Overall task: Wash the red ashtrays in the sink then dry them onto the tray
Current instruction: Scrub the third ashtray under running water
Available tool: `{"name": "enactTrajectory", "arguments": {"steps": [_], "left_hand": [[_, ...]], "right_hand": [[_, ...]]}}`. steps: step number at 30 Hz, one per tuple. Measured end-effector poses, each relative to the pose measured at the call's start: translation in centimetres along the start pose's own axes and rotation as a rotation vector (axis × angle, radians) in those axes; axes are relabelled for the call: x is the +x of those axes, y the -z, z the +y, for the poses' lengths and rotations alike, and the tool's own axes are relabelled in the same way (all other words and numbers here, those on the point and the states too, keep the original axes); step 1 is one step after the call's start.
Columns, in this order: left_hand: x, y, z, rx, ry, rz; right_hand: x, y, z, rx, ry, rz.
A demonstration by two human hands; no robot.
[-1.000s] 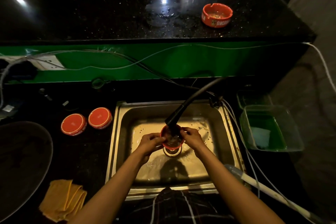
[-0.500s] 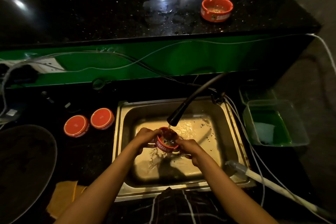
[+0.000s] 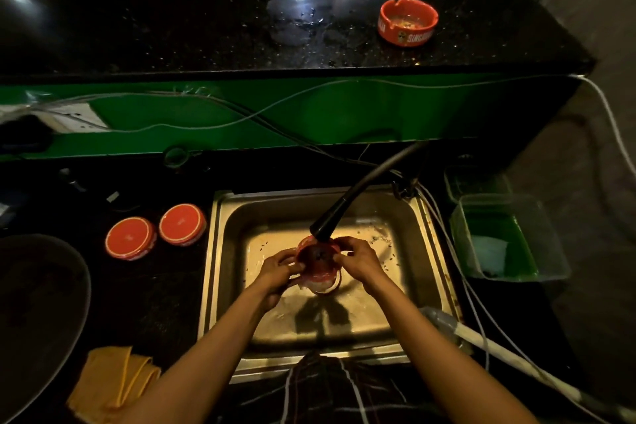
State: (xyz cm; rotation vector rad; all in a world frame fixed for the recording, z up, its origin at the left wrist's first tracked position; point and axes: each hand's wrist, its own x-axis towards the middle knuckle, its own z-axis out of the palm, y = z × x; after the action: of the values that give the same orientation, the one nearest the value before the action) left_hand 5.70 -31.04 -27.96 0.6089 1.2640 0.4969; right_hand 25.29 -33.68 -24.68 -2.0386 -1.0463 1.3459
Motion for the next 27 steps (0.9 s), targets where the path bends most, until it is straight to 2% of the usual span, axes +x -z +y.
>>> {"name": "enactTrajectory", "arguments": {"steps": [3,8,12,16,19,24,27], "left_hand": [[-0.5,2.0,0.5,0.038,-0.076,0.051],[-1.8,3.4,1.8,0.305,-0.259,0.116],[-1.6,3.1,2.5,0.431,-0.308,0.145],[-1.0,1.5,3.2,0.410,-0.266,0.151],[-0.2,0.1,4.1,0.425,-0.158,0.132],[0.8,-2.1,3.3,0.410,0.021,0.040],[0.8,-3.0,2.0,0.350,0.071,-0.013]], "right_hand": [[0.6,-1.5,-0.3,0.077,-0.019,-0.047],[1.1,-3.9,-0.5,0.263,-0.161,-0.140],[0.3,-4.2,-0.4,0.307,-0.240,-0.219],[-0.4,-3.1,0.7,0.356,-0.279,-0.258],[-1.4,-1.4,1.1,0.409,-0.270,-0.236],[-1.4,1.0,1.6,0.431,-0.283,-0.065],[-1.0,1.9,0.9,0.327,-0.214,0.003]]}}
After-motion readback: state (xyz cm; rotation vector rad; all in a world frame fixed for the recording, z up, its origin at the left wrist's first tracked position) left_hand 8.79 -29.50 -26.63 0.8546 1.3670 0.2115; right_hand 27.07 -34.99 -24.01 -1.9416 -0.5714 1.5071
